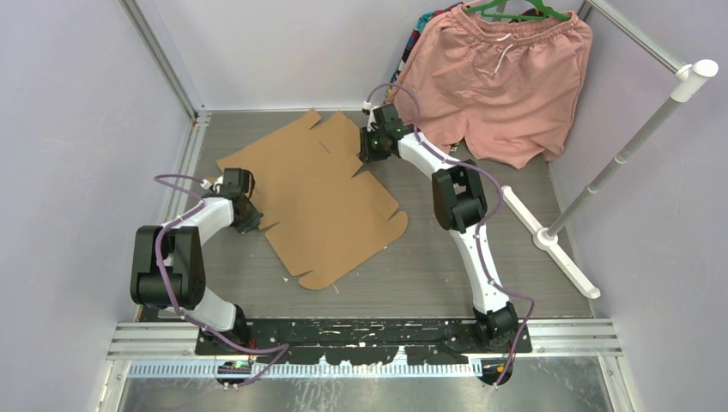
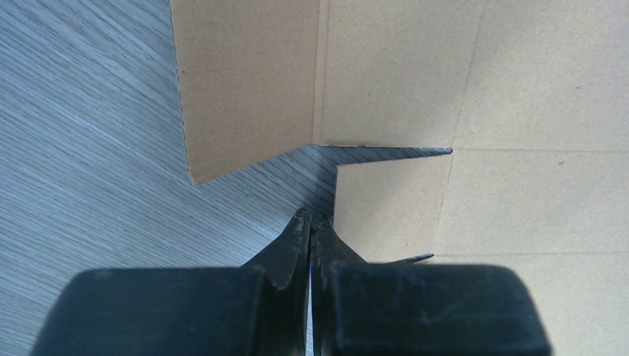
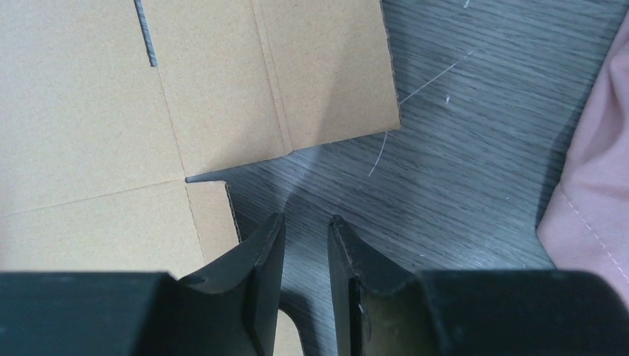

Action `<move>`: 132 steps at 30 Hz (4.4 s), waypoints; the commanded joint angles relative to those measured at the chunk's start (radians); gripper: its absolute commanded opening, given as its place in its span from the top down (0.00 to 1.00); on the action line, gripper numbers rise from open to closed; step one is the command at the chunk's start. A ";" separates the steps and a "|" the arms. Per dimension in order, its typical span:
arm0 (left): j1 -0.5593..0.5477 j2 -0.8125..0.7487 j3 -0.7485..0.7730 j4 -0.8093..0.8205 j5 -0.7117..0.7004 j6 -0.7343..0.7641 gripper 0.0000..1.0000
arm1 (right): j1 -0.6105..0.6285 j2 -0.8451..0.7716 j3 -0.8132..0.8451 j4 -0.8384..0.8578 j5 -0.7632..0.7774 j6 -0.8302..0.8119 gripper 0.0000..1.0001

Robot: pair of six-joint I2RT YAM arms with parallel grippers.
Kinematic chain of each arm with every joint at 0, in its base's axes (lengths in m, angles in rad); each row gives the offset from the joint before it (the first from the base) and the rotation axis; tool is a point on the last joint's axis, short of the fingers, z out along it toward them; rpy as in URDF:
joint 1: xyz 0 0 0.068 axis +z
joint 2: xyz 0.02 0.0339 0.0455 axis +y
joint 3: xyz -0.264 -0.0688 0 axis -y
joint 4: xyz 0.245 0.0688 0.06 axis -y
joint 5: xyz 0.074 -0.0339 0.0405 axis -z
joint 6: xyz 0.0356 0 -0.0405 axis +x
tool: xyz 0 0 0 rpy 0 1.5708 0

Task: Fold the paper box

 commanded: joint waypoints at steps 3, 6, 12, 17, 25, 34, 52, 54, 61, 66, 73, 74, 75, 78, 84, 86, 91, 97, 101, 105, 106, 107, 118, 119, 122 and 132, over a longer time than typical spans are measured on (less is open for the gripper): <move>0.003 -0.048 0.045 0.061 0.034 -0.023 1.00 | 0.015 -0.080 -0.034 0.014 -0.011 -0.034 0.66; 0.003 -0.059 0.055 0.053 0.037 -0.019 1.00 | 0.020 -0.088 -0.037 0.013 -0.006 -0.044 0.66; 0.002 -0.063 0.078 0.040 0.045 -0.009 1.00 | 0.033 -0.103 -0.037 0.010 0.010 -0.067 0.65; 0.002 -0.042 0.089 0.051 0.065 -0.008 1.00 | 0.044 -0.113 -0.037 0.010 0.018 -0.080 0.65; -0.010 0.006 0.124 0.058 0.078 0.004 1.00 | 0.057 -0.130 -0.038 -0.002 0.043 -0.108 0.65; -0.039 0.086 0.161 0.064 0.085 0.018 1.00 | 0.065 -0.140 -0.060 0.001 0.054 -0.119 0.65; -0.073 0.169 0.219 0.064 0.088 0.030 0.99 | 0.070 -0.190 -0.123 0.035 0.067 -0.129 0.62; -0.079 0.179 0.228 0.064 0.091 0.033 0.95 | 0.071 -0.192 -0.123 0.036 0.066 -0.130 0.62; -0.101 0.209 0.258 0.046 0.092 0.046 0.79 | 0.077 -0.189 -0.123 0.033 0.065 -0.136 0.62; -0.115 0.233 0.286 0.023 0.087 0.055 0.71 | 0.084 -0.192 -0.123 0.032 0.070 -0.138 0.62; -0.127 0.262 0.312 0.005 0.082 0.060 0.71 | 0.092 -0.205 -0.141 0.043 0.083 -0.143 0.61; -0.129 0.263 0.313 0.004 0.081 0.060 0.71 | 0.094 -0.209 -0.145 0.046 0.085 -0.141 0.61; -0.131 0.263 0.314 0.005 0.081 0.058 0.71 | 0.094 -0.214 -0.152 0.053 0.085 -0.140 0.61; -0.132 0.265 0.318 0.002 0.081 0.058 0.71 | 0.100 -0.221 -0.164 0.060 0.081 -0.138 0.61; -0.139 0.272 0.332 -0.007 0.081 0.058 0.71 | 0.116 -0.224 -0.166 0.057 0.079 -0.144 0.62; -0.141 0.272 0.334 -0.009 0.081 0.058 0.71 | 0.120 -0.224 -0.168 0.057 0.079 -0.145 0.62; -0.144 0.276 0.340 -0.012 0.081 0.055 0.72 | 0.127 -0.218 -0.169 0.053 0.079 -0.149 0.62; -0.152 0.285 0.358 -0.021 0.080 0.055 0.72 | 0.139 -0.200 -0.168 0.047 0.079 -0.152 0.61; -0.155 0.290 0.367 -0.027 0.079 0.053 0.72 | 0.146 -0.184 -0.159 0.039 0.079 -0.153 0.61; -0.159 0.293 0.373 -0.027 0.081 0.052 0.70 | 0.159 -0.163 -0.147 0.026 0.092 -0.160 0.61; -0.160 0.295 0.375 -0.028 0.081 0.050 0.70 | 0.160 -0.158 -0.144 0.024 0.096 -0.161 0.61; -0.162 0.296 0.376 -0.029 0.081 0.050 0.70 | 0.161 -0.154 -0.142 0.021 0.098 -0.161 0.61; -0.173 0.295 0.398 -0.034 0.091 0.039 0.67 | 0.166 -0.097 -0.117 -0.026 0.133 -0.160 0.61; -0.174 0.295 0.401 -0.036 0.091 0.036 0.67 | 0.167 -0.093 -0.117 -0.029 0.137 -0.159 0.61; -0.179 0.296 0.407 -0.039 0.091 0.032 0.64 | 0.166 -0.085 -0.122 -0.035 0.143 -0.157 0.61; -0.203 0.310 0.427 -0.028 0.108 0.009 0.62 | 0.167 -0.077 -0.141 -0.035 0.144 -0.149 0.61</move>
